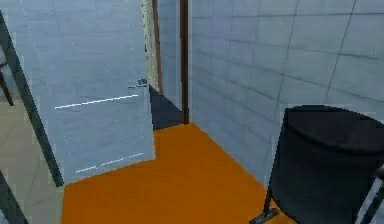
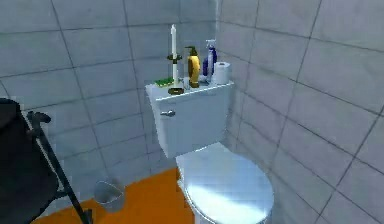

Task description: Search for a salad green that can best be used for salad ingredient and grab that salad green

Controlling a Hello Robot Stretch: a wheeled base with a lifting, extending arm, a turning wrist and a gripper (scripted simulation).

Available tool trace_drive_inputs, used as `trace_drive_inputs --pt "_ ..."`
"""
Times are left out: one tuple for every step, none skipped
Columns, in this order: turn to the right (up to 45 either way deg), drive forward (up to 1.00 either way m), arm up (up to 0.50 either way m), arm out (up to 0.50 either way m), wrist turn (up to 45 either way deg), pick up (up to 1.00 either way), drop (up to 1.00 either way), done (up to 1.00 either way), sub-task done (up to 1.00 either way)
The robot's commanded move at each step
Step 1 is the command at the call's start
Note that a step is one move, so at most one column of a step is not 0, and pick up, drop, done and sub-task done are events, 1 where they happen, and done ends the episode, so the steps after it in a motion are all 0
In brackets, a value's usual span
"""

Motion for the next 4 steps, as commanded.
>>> trace_drive_inputs --pt "0.0 1.0 0.0 0.0 0.0 0.0 0.0 0.0 0.0" --pt "-3.0 0.0 0.0 0.0 0.0 0.0 0.0 0.0 0.0" --pt "0.0 0.8 0.0 0.0 0.0 0.0 0.0 0.0 0.0" --pt "-24.0 0.0 0.0 0.0 0.0 0.0 0.0 0.0 0.0"
